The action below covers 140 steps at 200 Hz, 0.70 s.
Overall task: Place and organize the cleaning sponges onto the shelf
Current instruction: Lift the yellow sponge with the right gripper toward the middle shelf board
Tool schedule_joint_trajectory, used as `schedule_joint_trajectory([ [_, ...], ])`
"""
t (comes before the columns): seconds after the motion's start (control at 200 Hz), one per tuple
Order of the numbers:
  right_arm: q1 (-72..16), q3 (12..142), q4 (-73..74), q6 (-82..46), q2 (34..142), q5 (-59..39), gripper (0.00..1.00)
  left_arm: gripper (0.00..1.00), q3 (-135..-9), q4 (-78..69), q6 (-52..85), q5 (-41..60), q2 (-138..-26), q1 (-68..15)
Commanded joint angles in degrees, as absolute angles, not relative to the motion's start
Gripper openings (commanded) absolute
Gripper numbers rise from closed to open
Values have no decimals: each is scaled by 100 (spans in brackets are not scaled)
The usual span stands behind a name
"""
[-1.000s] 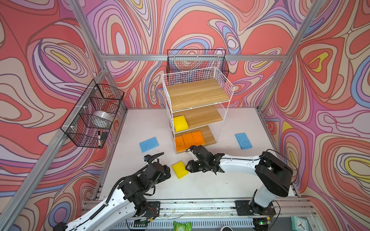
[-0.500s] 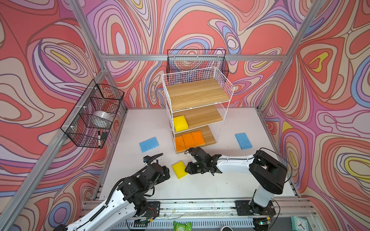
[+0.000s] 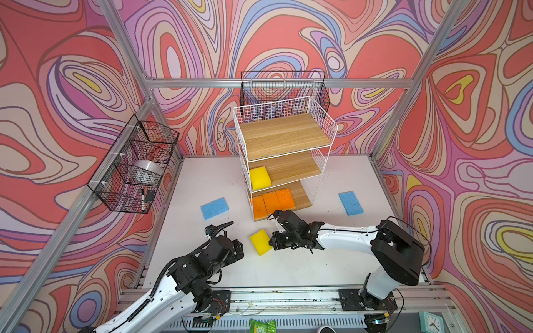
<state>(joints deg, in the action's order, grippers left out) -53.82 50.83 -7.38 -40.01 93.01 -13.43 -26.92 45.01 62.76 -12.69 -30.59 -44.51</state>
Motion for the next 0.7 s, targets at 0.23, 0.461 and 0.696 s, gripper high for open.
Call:
schedule_joint_trajectory([
  [0.23, -5411, 5185, -1847, -3639, 7837, -619, 0, 100, -3428, 4607, 5757, -1503, -3621, -4412],
  [0.461, -5339, 5336, -2623, -3477, 6812, -170, 0, 100, -3837, 4542, 5384, -1720, -4089, -4412],
  [0.696, -5071, 5644, -3278, -3246, 6173, 129, 0, 100, -4060, 4506, 5169, -1869, -4094, -4395],
])
